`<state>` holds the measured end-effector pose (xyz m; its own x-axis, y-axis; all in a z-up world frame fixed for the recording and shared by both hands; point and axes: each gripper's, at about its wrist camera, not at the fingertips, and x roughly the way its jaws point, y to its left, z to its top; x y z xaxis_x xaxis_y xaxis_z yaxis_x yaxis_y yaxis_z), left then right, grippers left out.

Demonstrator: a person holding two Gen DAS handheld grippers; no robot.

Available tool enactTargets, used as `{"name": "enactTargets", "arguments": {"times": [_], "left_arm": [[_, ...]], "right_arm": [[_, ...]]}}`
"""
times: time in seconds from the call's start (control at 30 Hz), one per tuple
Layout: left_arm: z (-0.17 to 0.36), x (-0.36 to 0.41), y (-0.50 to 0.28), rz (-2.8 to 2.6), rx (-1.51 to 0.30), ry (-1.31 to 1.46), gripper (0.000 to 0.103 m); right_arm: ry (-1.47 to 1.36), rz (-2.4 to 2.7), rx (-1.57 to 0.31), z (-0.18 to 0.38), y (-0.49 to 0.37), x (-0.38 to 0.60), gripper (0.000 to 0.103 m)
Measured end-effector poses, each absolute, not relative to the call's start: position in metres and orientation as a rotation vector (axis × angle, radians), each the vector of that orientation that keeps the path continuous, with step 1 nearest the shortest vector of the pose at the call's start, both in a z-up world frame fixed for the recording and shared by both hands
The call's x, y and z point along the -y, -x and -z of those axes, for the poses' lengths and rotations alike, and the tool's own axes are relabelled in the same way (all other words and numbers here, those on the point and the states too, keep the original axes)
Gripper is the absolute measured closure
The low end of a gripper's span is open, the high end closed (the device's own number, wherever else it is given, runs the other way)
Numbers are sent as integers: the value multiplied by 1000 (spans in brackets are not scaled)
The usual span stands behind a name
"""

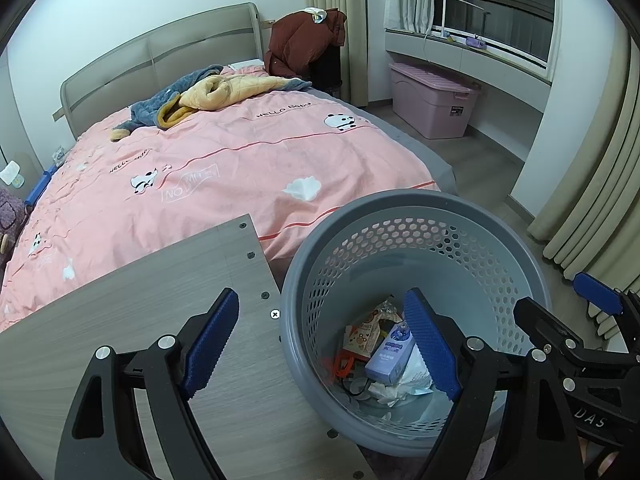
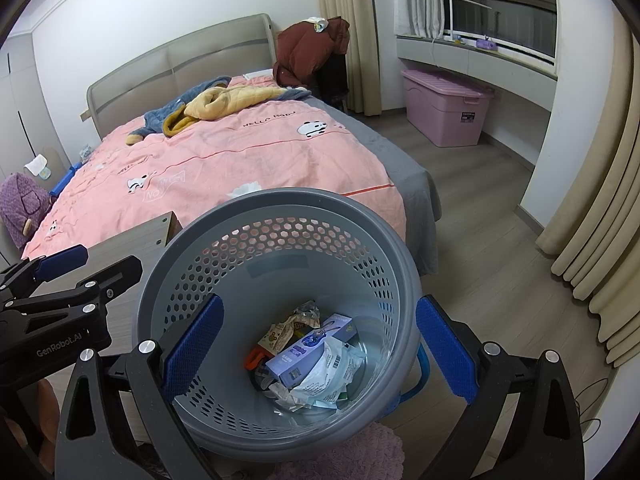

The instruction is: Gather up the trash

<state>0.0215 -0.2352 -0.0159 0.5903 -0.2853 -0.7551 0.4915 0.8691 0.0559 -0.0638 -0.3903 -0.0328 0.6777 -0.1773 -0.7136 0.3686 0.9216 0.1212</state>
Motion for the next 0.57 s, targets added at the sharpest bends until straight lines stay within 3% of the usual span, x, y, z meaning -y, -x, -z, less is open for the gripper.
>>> {"name": "enactTargets", "arguments": {"times": [0.57], "left_arm": [[17,234,-21,451,-814,-271,22]], "right_arm": [[-264,310,-769,33,63,390,8]]}}
